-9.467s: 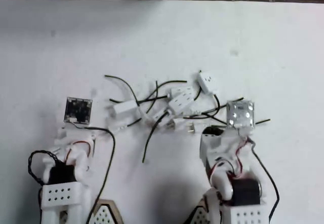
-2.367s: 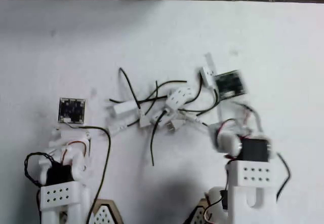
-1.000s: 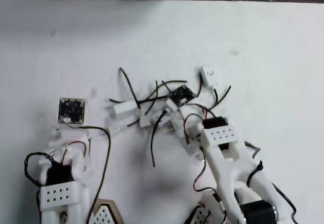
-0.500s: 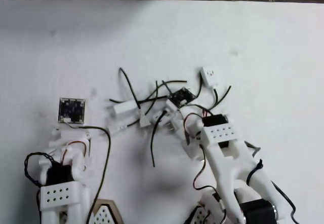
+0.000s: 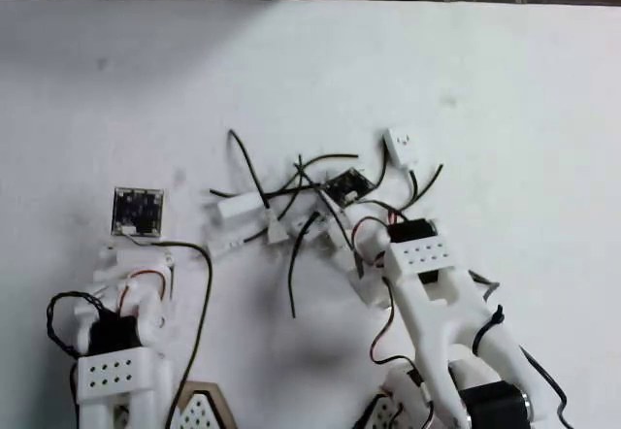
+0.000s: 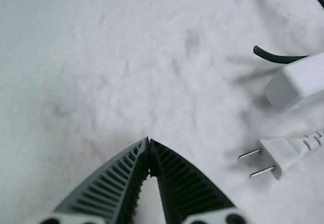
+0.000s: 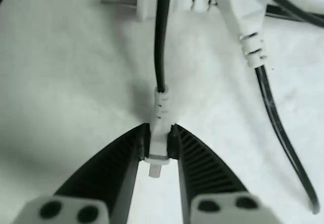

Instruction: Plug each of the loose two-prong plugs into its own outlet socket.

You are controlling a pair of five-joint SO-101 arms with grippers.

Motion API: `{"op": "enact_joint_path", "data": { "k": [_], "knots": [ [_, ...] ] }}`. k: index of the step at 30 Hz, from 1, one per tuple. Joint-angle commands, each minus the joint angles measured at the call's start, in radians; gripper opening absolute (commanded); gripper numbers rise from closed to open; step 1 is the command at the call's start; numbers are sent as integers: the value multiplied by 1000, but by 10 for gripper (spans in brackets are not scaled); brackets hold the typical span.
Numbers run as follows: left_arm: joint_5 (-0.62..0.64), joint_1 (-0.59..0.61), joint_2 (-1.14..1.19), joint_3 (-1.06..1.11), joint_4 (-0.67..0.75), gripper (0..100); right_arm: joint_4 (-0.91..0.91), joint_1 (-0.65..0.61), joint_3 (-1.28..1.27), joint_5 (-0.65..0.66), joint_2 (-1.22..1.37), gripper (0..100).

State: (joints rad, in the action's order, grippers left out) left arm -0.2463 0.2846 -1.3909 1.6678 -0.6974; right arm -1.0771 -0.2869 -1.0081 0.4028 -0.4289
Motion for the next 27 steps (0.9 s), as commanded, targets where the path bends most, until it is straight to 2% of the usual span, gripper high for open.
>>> {"op": "enact_joint_path", "data": {
  "k": [1,12,18,27],
  "knots": [
    [3,8,-13,-29,3,24,-4,-4,5,6,4,41],
    [3,8,-13,-29,3,24,2,-25,-5,6,102,42],
    [3,8,-13,-29,3,24,74,-31,-5,6,186,38],
    [3,8,-13,-29,3,24,56,-30,-5,6,97,16]
  ]
}}
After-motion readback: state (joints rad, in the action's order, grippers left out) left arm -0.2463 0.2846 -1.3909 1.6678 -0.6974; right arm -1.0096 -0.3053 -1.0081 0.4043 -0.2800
